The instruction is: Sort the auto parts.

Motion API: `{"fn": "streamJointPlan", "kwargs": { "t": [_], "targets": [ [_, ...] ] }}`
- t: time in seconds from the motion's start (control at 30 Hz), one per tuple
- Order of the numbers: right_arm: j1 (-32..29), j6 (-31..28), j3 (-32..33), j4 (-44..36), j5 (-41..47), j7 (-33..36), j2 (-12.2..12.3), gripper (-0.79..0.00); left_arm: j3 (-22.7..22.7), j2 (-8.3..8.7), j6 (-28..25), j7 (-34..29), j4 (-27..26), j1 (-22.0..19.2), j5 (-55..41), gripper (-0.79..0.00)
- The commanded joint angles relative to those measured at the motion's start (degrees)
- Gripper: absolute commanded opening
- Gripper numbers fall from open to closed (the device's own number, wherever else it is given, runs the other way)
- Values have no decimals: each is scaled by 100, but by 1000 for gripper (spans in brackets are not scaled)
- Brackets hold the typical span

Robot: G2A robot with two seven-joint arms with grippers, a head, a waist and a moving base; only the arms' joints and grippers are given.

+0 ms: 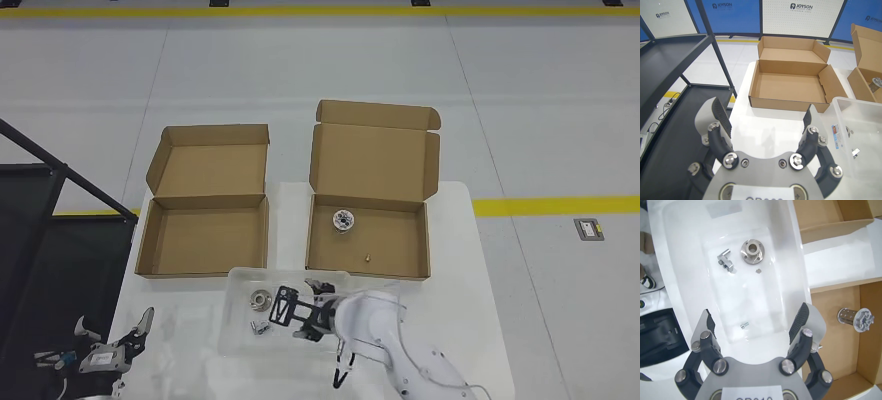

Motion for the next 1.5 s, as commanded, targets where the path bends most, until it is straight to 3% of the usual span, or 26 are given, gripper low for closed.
{"fn": "streamJointPlan", "kwargs": {
  "t": [0.0,0.23,0.3,0.63,0.87,1.0,1.13,1.33,1.47],
  "targets": [
    [-40,710,-114,-93,93,239,-64,0,0,0,0,0,0,0,0,0],
    [-3,2533,-350,-239,505,1414,-279,0,0,0,0,0,0,0,0,0],
    [132,2590,-441,-183,752,1708,-340,0,0,0,0,0,0,0,0,0],
    [96,2647,-423,-28,742,1566,-345,0,0,0,0,0,0,0,0,0],
    [465,4033,-668,639,983,2144,-606,0,0,0,0,0,0,0,0,0],
    [748,4662,-721,1095,1141,2336,-757,-394,0,0,0,0,0,0,0,0],
    [948,5048,-719,1580,1247,2395,-866,-419,0,0,0,0,0,0,0,0],
    [1072,5183,-634,1972,1493,2400,-959,-453,0,0,0,0,0,0,0,0],
    [1050,5157,-558,2039,1521,2438,-967,-422,0,0,0,0,0,0,0,0]
  ]
}}
